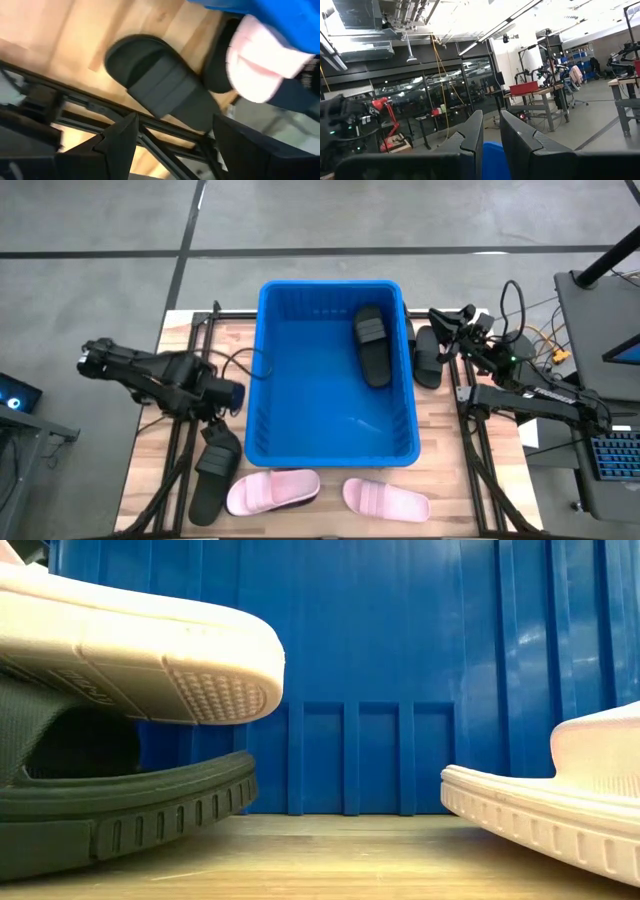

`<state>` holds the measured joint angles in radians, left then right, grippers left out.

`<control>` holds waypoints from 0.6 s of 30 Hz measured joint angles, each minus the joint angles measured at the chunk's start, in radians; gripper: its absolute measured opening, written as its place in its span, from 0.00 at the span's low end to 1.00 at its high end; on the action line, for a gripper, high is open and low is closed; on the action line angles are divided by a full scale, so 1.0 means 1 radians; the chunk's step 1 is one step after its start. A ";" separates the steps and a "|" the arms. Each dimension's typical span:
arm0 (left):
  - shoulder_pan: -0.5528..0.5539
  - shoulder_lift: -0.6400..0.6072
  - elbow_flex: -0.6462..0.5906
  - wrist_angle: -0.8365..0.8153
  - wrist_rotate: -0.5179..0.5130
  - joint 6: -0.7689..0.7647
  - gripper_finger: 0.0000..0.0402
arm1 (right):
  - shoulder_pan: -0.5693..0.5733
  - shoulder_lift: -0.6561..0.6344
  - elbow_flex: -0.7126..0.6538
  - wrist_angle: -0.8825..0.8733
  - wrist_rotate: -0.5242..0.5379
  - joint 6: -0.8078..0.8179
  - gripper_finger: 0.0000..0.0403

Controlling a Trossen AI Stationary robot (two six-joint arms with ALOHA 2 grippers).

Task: Pick and place slides into bin
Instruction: Put the black slides into the blue organizer bin

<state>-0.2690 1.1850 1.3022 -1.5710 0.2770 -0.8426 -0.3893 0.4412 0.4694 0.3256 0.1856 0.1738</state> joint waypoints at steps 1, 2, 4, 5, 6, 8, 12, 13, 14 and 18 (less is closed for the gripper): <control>-0.022 0.006 0.000 0.000 -0.027 -0.021 0.60 | 0.000 0.000 0.000 0.000 0.000 0.000 0.14; -0.044 0.012 0.000 0.002 -0.057 -0.047 0.60 | 0.000 0.000 0.000 0.000 0.000 -0.001 0.14; -0.081 0.027 0.000 0.023 -0.090 -0.078 0.60 | 0.000 0.000 0.000 0.000 0.000 -0.003 0.14; -0.096 0.035 0.000 0.038 -0.104 -0.090 0.60 | 0.000 0.000 0.000 0.000 0.000 -0.003 0.14; -0.112 0.046 0.000 0.047 -0.112 -0.095 0.60 | 0.000 0.000 0.000 0.000 0.000 -0.003 0.14; -0.148 0.068 0.000 0.066 -0.117 -0.096 0.60 | 0.000 0.000 0.000 0.000 0.000 -0.003 0.14; -0.239 0.119 0.000 0.070 -0.118 -0.096 0.60 | 0.000 0.000 0.000 0.000 0.000 -0.027 0.14; -0.266 0.132 0.000 0.070 -0.119 -0.096 0.60 | 0.000 0.000 0.000 0.000 0.000 -0.029 0.14; -0.294 0.145 0.000 0.070 -0.122 -0.097 0.60 | 0.000 0.000 0.000 0.000 0.000 -0.028 0.14; -0.400 0.203 0.000 0.071 -0.142 -0.156 0.60 | 0.000 0.000 0.000 0.000 0.000 -0.029 0.14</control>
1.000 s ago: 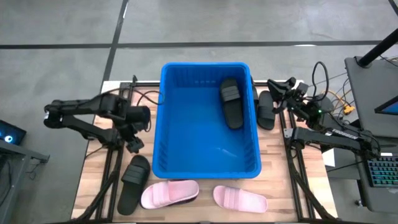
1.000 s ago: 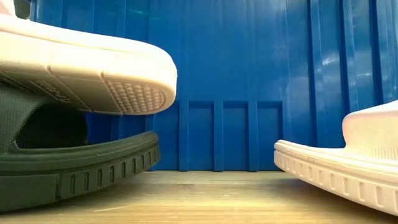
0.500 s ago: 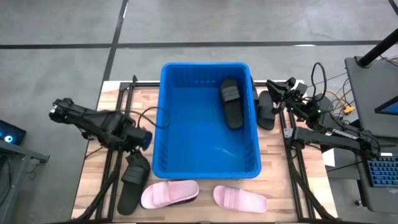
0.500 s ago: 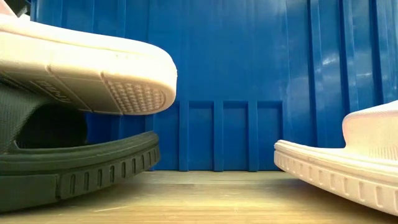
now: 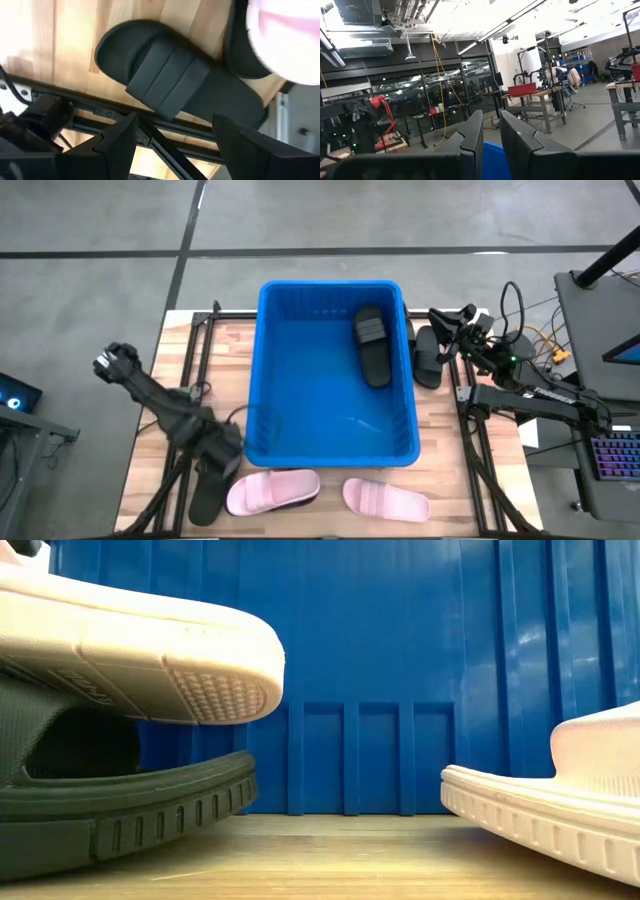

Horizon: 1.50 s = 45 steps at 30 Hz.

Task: Pick and place slides into bin
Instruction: Put the black slides into the blue organizer bin

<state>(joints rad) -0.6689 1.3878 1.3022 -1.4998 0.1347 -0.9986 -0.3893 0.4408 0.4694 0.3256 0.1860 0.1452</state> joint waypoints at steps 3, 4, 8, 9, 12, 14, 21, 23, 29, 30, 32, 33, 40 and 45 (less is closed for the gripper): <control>-0.076 0.041 0.000 0.000 -0.059 -0.094 0.60 | 0.000 0.000 0.000 -0.002 0.000 0.000 0.14; -0.100 0.053 0.000 0.000 -0.071 -0.127 0.60 | 0.000 0.000 0.000 -0.002 0.000 0.000 0.14; -0.193 0.092 0.000 0.000 -0.074 -0.242 0.60 | 0.000 0.000 0.000 -0.004 0.000 0.000 0.14; -0.217 0.101 0.000 0.000 -0.078 -0.274 0.60 | 0.000 0.000 0.000 -0.003 0.000 0.000 0.14; -0.296 0.124 0.001 0.005 -0.134 -0.340 0.60 | 0.000 0.000 0.000 -0.004 0.000 0.003 0.14; -0.345 0.140 0.002 0.007 -0.187 -0.383 0.60 | 0.000 0.000 0.000 -0.005 0.000 0.004 0.14; -0.426 0.209 0.001 0.015 -0.249 -0.552 0.60 | 0.000 0.000 0.000 -0.006 0.000 0.022 0.14; -0.435 0.233 0.001 0.028 -0.248 -0.561 0.60 | 0.000 0.000 0.000 -0.007 0.000 0.022 0.14; -0.438 0.343 0.000 0.026 -0.287 -0.537 0.60 | 0.000 0.000 0.000 -0.007 0.000 0.023 0.14; -0.439 0.362 0.000 0.024 -0.300 -0.536 0.60 | 0.000 0.000 0.000 -0.007 0.000 0.023 0.14; -0.438 0.399 0.000 0.012 -0.302 -0.541 0.60 | 0.000 0.000 0.000 -0.007 0.000 0.033 0.14; -0.437 0.417 0.000 -0.002 -0.295 -0.548 0.60 | 0.000 0.000 0.000 -0.006 0.000 0.038 0.14; -0.448 0.503 -0.009 -0.049 -0.256 -0.540 0.60 | 0.000 0.001 0.000 0.009 0.001 0.039 0.14; -0.445 0.523 -0.061 -0.047 -0.268 -0.540 0.59 | 0.000 0.000 0.000 0.042 0.007 0.038 0.14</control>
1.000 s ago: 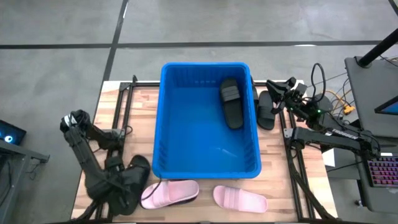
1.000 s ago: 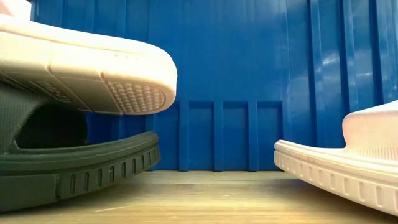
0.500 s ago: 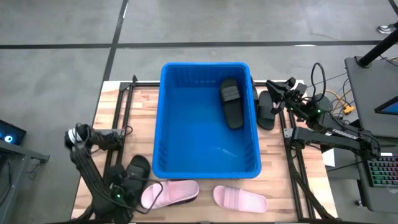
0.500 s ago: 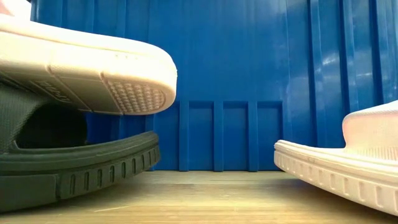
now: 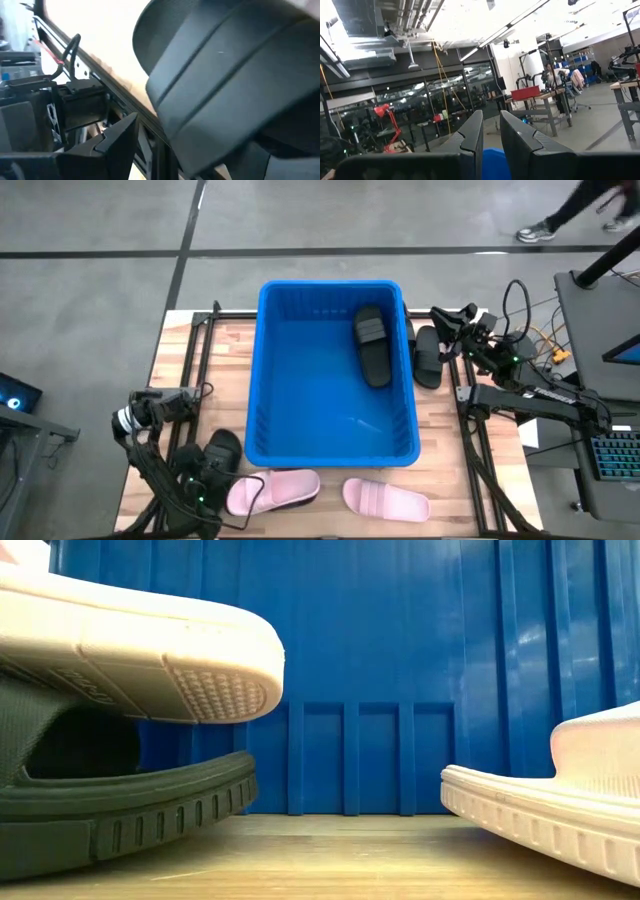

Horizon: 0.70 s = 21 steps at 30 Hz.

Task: Pick and place slides into bin
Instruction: Put the black slides into the blue organizer bin

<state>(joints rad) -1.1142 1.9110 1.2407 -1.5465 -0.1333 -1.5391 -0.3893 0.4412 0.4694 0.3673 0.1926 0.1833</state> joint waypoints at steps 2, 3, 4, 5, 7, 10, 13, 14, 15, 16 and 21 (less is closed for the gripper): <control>0.000 -0.004 -0.025 0.005 0.000 0.000 0.56 | 0.000 0.000 0.000 0.020 0.018 0.000 0.14; 0.000 -0.009 -0.036 0.005 0.001 0.000 0.54 | 0.000 0.000 0.000 0.028 0.021 0.000 0.14; 0.000 -0.015 -0.046 0.006 0.000 0.000 0.52 | 0.000 0.000 0.000 0.037 0.022 0.000 0.14; 0.001 -0.025 -0.056 0.014 0.000 0.000 0.49 | 0.000 -0.001 0.000 0.041 0.022 -0.001 0.14; 0.001 -0.044 -0.074 0.036 0.001 0.000 0.42 | 0.000 -0.002 0.000 0.043 0.021 0.000 0.14; 0.001 -0.065 -0.092 0.049 0.002 0.000 0.29 | 0.000 -0.002 0.000 0.043 0.021 0.000 0.14; 0.001 -0.084 -0.106 0.043 0.022 0.000 0.15 | 0.000 -0.002 0.000 0.043 0.021 0.007 0.14; 0.002 -0.093 -0.110 0.042 0.038 0.000 0.10 | 0.000 -0.001 0.000 0.043 0.021 0.010 0.14; 0.002 -0.103 -0.113 0.041 0.049 -0.002 0.05 | 0.000 -0.001 0.000 0.043 0.021 0.010 0.14; 0.002 -0.115 -0.115 0.041 0.057 -0.004 0.03 | 0.000 -0.001 0.000 0.043 0.021 0.009 0.14; 0.002 -0.197 -0.122 0.042 0.073 -0.001 0.01 | 0.000 -0.001 0.000 0.042 0.021 0.008 0.14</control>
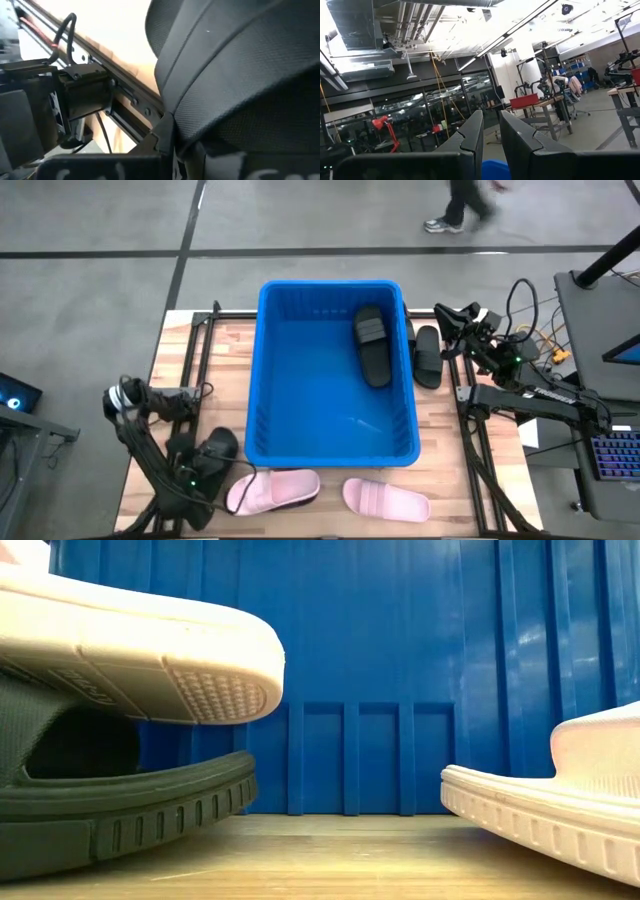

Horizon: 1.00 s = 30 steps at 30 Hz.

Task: Pick and place slides into bin
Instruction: Put the black slides into the blue organizer bin

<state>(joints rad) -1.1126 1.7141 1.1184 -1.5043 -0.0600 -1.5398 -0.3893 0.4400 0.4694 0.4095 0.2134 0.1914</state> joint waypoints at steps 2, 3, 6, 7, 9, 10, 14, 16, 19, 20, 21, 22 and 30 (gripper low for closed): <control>0.000 -0.043 0.000 -0.007 0.001 0.000 0.01 | 0.000 0.000 0.000 0.000 0.000 -0.005 0.14; 0.000 -0.067 0.000 -0.012 0.001 0.000 0.01 | 0.000 0.000 0.000 0.000 0.000 -0.007 0.14; 0.000 -0.148 0.001 -0.046 0.001 -0.002 0.00 | 0.000 0.000 0.000 0.000 -0.001 -0.008 0.14; 0.000 -0.176 0.001 -0.054 0.001 -0.010 0.00 | 0.000 0.000 0.000 0.000 -0.001 -0.008 0.14; 0.000 -0.234 0.001 -0.071 0.001 -0.041 0.00 | 0.000 0.000 0.000 0.000 -0.002 -0.009 0.14; 0.000 -0.269 0.000 -0.068 0.001 -0.052 0.00 | 0.000 0.000 0.000 0.000 -0.002 -0.009 0.14; 0.000 -0.385 0.000 -0.068 -0.002 -0.082 0.00 | 0.000 0.000 0.000 0.000 -0.002 -0.010 0.14; 0.000 -0.438 0.000 -0.068 -0.015 -0.111 0.00 | 0.000 0.000 0.000 -0.001 -0.002 -0.012 0.14; 0.000 -0.496 0.000 -0.068 -0.103 -0.184 0.00 | 0.000 0.000 0.000 -0.001 -0.002 -0.013 0.14; 0.000 -0.511 0.000 -0.068 -0.146 -0.204 0.00 | 0.000 0.000 0.000 -0.001 -0.002 -0.012 0.14; 0.000 -0.523 0.000 -0.068 -0.178 -0.215 0.00 | 0.000 0.000 0.000 -0.001 -0.002 -0.012 0.14; 0.000 -0.532 0.000 -0.068 -0.208 -0.221 0.00 | 0.000 0.000 0.000 -0.001 -0.002 -0.012 0.14; -0.001 -0.558 0.000 -0.067 -0.115 -0.235 0.00 | 0.000 0.000 0.000 -0.001 -0.002 -0.018 0.14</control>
<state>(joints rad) -1.1139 1.1557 1.1187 -1.5715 -0.1755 -1.7746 -0.3893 0.4400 0.4694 0.4083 0.2111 0.1738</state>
